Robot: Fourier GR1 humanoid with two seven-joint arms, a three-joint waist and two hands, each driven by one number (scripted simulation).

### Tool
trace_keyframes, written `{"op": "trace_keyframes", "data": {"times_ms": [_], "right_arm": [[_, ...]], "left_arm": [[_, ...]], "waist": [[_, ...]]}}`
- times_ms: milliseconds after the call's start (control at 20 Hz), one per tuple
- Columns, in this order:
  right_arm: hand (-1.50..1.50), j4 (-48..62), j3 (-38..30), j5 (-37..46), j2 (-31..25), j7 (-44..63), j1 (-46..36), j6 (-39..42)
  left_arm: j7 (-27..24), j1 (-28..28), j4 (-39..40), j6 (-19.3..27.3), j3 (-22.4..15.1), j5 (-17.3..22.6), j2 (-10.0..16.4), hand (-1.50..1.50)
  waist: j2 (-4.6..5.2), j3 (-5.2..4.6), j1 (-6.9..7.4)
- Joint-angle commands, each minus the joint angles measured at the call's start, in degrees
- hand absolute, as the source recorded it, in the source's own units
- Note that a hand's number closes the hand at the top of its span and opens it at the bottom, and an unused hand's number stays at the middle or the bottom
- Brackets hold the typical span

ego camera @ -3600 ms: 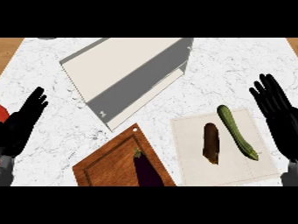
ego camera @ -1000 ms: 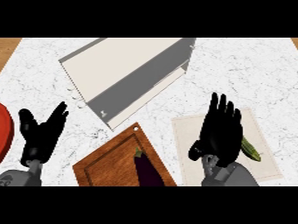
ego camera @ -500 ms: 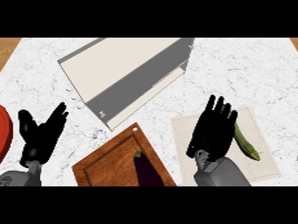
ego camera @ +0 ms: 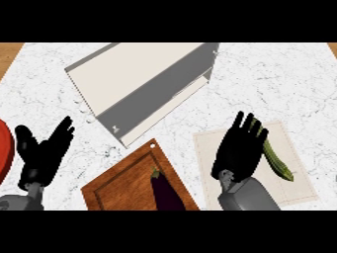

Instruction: Pick the sweet potato from the placemat and place it in the tiered shelf

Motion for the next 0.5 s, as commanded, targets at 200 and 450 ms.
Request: {"op": "trace_keyframes", "data": {"times_ms": [200, 450], "right_arm": [[-1.50, 5.26, -3.41, 3.82, 0.93, 9.54, -1.59, 1.37], [-1.50, 3.21, -5.52, 7.73, 0.80, 4.83, 2.28, 1.25]], "left_arm": [[1.32, -2.20, 2.53, 0.90, 0.59, -0.73, -1.95, 0.00], [-0.20, -1.05, 3.45, -0.67, 1.62, -1.24, -1.90, 0.00]], "waist": [[0.23, -0.18, -0.60], [0.10, -0.19, -0.92]]}}
